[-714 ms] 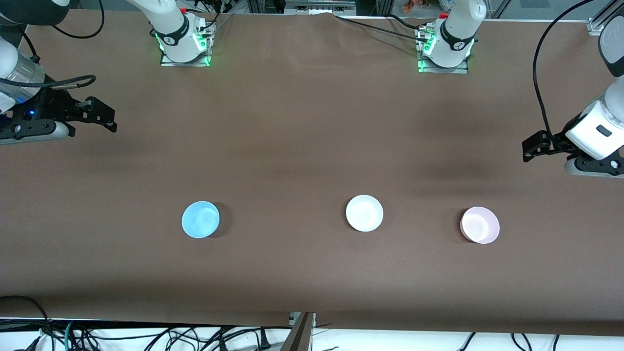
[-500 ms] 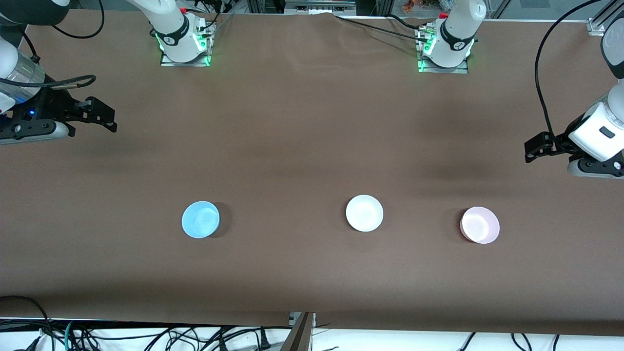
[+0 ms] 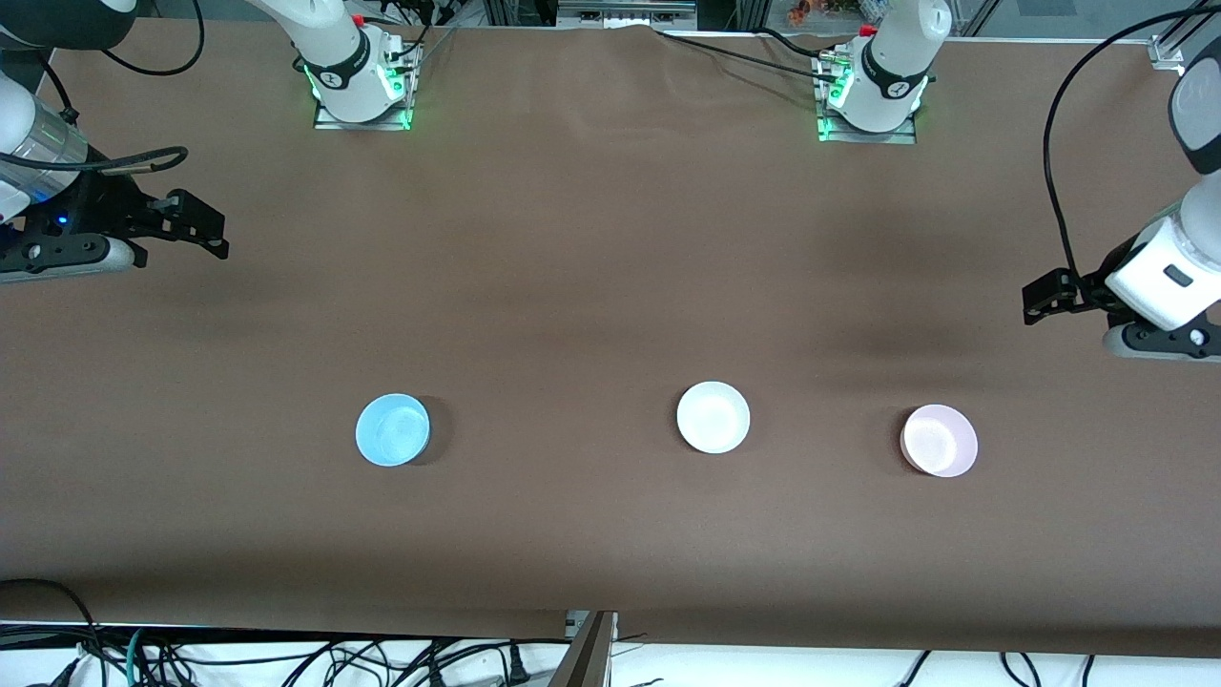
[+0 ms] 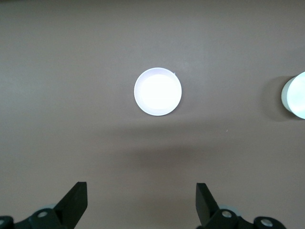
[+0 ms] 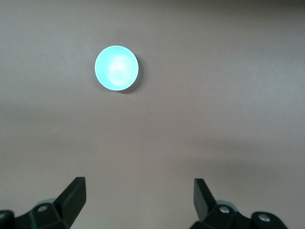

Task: Stack pink and blue bowls on white bowl

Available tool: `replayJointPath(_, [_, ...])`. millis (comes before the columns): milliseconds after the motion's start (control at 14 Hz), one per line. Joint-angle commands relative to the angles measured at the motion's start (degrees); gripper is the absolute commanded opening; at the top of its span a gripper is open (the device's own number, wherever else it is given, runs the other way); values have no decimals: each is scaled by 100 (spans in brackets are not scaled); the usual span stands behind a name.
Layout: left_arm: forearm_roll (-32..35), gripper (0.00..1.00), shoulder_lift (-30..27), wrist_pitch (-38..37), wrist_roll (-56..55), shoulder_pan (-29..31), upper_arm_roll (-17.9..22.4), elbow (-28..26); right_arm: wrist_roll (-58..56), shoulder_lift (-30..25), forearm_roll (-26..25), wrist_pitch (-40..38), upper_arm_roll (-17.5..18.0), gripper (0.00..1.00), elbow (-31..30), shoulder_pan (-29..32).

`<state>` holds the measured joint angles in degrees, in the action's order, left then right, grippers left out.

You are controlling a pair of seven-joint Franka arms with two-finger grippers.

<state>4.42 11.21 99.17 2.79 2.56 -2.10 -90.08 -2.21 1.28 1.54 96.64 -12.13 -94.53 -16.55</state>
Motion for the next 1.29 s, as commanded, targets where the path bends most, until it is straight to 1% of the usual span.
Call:
replayJointPath(0, [86, 100, 644, 259, 169, 331, 8, 175, 71, -32, 40, -4, 62, 100, 5, 64])
replayJointPath(571, [42, 100, 2209, 1990, 213, 482, -1, 140, 62, -32, 40, -4, 62, 100, 5, 73])
replayJointPath(714, [33, 100, 2508, 2359, 213, 491, -1, 113, 63, -23, 31, -4, 53, 100, 5, 73])
replayJointPath(857, [33, 100, 2711, 2667, 213, 534, 8, 122, 71, -32, 31, -4, 53, 100, -4, 73])
replayJointPath(1071, [33, 100, 2886, 2739, 196, 552, -1, 139, 62, -23, 31, -5, 53, 100, -4, 73])
replayJointPath(1214, [33, 100, 2984, 2993, 196, 561, 8, 113, 62, -32, 31, -4, 53, 100, -4, 73])
